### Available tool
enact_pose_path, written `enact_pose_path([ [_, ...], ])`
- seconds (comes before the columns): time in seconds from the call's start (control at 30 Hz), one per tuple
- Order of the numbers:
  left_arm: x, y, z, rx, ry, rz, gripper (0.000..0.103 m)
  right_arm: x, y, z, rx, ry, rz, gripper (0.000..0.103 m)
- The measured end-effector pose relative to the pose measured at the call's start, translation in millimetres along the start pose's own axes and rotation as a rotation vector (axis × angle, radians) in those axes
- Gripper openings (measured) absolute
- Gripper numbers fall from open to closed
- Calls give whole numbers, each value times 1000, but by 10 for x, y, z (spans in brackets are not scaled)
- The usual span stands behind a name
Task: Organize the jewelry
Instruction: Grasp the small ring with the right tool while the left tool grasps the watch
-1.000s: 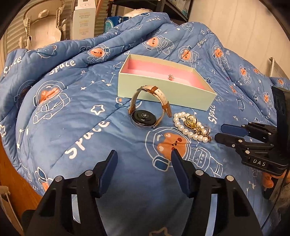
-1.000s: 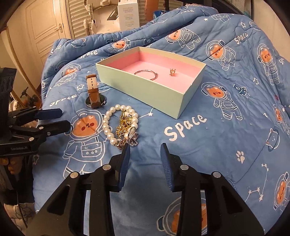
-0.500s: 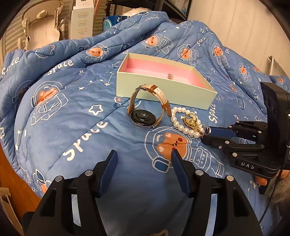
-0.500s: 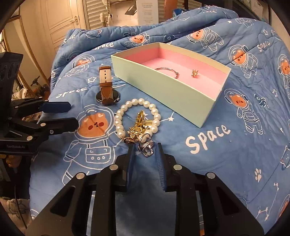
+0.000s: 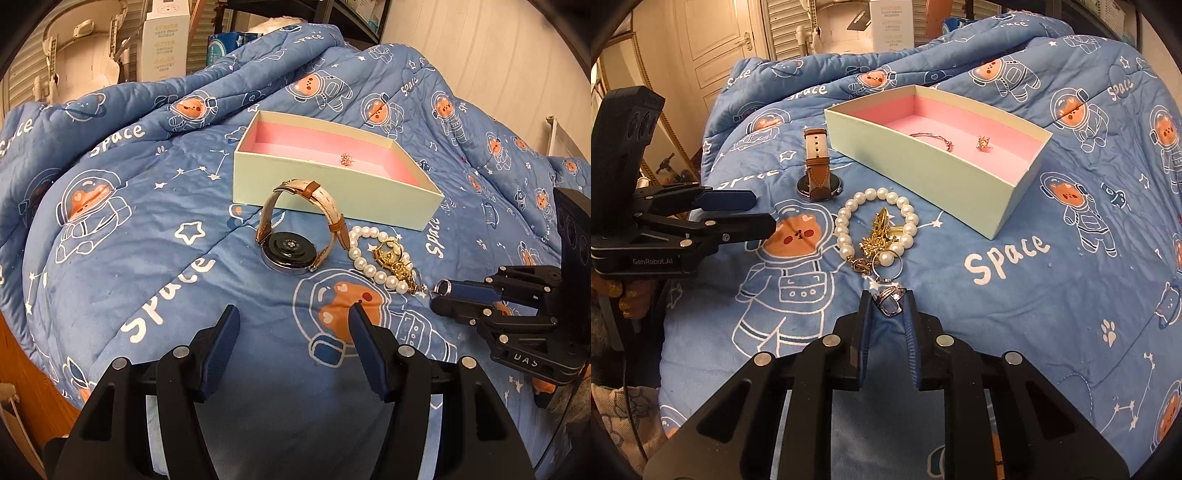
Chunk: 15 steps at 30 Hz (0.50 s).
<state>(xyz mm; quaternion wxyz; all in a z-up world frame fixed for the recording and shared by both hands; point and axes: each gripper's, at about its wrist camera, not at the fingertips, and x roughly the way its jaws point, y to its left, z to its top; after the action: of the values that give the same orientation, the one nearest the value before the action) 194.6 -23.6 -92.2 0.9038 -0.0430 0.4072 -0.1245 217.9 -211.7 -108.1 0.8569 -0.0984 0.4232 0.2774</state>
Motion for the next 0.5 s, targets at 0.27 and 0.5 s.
enact_pose_path([
  [0.27,100,-90,224,7,-33,-19,47,-34,-48,-77,62,1,4,18],
  [0.5,291,-204,361,33,-17,-19,25,-32,-65,-83,82,-4,8,18],
])
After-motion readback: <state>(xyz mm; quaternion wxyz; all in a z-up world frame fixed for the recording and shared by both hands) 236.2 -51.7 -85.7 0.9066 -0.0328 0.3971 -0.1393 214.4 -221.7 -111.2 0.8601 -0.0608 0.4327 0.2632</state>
